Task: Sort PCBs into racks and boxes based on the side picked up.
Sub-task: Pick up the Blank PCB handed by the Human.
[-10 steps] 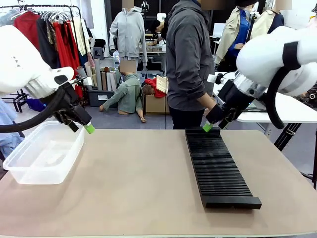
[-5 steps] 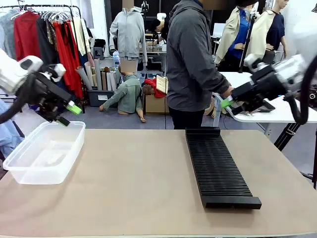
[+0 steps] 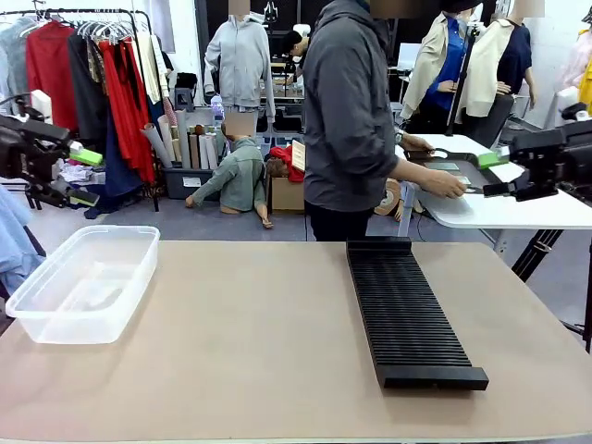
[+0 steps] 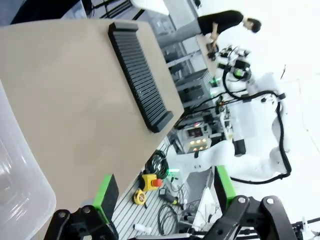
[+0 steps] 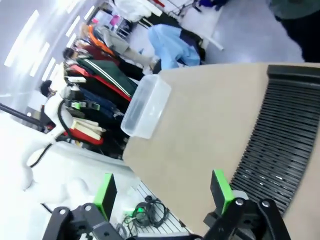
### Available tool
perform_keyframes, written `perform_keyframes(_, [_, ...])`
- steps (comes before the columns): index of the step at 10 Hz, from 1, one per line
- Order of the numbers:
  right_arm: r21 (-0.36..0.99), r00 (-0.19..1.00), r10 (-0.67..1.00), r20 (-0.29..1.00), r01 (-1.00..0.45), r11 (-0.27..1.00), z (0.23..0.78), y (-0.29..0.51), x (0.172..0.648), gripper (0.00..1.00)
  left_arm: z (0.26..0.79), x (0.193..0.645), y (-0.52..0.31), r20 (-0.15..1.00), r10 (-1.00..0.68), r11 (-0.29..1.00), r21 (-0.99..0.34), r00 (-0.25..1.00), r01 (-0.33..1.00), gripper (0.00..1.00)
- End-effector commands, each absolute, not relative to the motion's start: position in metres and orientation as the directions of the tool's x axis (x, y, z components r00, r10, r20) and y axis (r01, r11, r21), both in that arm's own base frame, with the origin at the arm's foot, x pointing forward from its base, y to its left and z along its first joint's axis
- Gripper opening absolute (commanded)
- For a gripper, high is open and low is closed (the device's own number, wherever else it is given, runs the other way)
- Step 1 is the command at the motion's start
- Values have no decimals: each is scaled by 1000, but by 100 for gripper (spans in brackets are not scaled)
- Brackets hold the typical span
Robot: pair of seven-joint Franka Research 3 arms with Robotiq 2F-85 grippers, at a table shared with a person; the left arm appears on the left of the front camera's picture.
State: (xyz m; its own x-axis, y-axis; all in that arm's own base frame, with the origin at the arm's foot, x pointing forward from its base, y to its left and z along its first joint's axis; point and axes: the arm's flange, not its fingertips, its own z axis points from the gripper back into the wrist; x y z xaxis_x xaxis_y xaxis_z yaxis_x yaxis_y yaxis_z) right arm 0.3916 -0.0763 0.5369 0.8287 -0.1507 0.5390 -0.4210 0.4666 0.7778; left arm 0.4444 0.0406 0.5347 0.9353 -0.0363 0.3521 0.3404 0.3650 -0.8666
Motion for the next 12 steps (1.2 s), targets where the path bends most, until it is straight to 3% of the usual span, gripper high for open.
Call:
perform_keyframes(1, [784,800,-178,573,-472,403,531,-88,379,100,529,450,51,377,-18,310,-878,926,364,100])
perform_keyframes(4, [797,797,-165,580,-515,316,530,-104,374,100,521,440,72,414,-33,272,-872,910,407,100])
perform_keyframes(12, [812,819,-163,551,-479,334,529,-103,368,100,516,439,77,388,-17,297,-878,922,375,100])
